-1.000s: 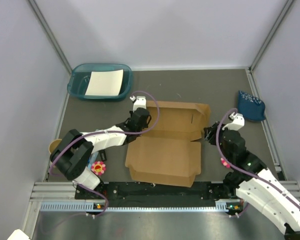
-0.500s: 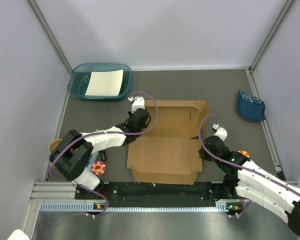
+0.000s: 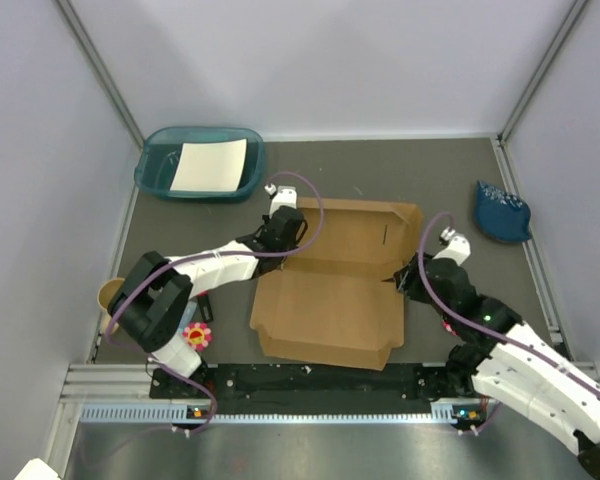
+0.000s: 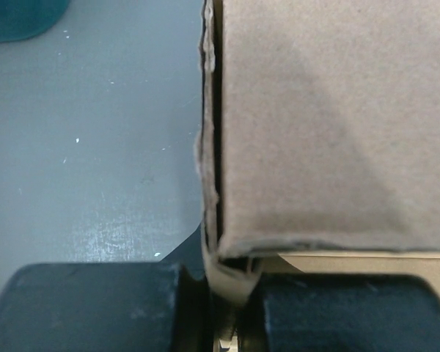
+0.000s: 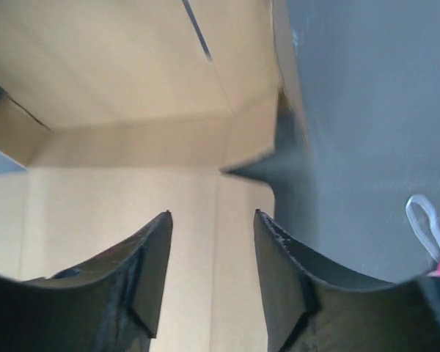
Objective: Fold the paper box
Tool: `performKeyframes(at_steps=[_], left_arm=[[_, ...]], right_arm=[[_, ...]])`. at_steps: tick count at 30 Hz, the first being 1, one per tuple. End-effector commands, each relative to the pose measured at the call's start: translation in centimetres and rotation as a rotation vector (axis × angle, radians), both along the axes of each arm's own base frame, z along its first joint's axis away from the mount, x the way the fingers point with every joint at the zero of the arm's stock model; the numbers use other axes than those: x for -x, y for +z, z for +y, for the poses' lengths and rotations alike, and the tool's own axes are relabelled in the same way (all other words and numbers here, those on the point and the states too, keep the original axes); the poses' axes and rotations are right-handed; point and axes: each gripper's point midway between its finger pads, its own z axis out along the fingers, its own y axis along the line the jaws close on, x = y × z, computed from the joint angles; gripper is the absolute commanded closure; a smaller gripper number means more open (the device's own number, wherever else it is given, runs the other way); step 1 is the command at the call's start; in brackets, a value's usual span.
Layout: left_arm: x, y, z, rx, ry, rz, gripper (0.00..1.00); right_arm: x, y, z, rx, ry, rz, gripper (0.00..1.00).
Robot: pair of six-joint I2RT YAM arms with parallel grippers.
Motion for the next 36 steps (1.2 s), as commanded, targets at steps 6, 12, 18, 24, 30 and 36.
performKeyframes(at_steps=[6, 12, 18, 24, 30, 36], left_arm=[[1.1, -1.6, -0.2, -0.08, -0.085, 0.108, 1.0], [1.2, -1.7, -0.5, -0.069, -0.097, 0.113, 1.0], [1.4, -1.9, -0.5, -0.072, -0.105, 0.117, 1.0], [1.4, -1.8, -0.4, -0.071, -0.102, 0.114, 1.0], [1.4, -1.9, -0.4, -0.07, -0.1, 0.116, 1.0], [1.2, -2.0, -0.3, -0.07, -0.084, 0.112, 1.0]], right_arm=[[-4.6, 7.4, -4.7, 0.202, -0.157, -0.15, 0.3], [-6.9, 6.3, -4.2, 0.244, -0.158, -0.142, 0.33], [-8.9, 5.2, -4.2, 0.283, -0.168, -0.108, 0.43], [-10.8, 4.9, -4.2, 0.297, -0.17, -0.109, 0.55], [-10.8, 5.0, -3.4, 0.26, -0.128, -0.125, 0.79], [-9.8, 6.0, -3.0, 0.227, -0.085, -0.148, 1.0]])
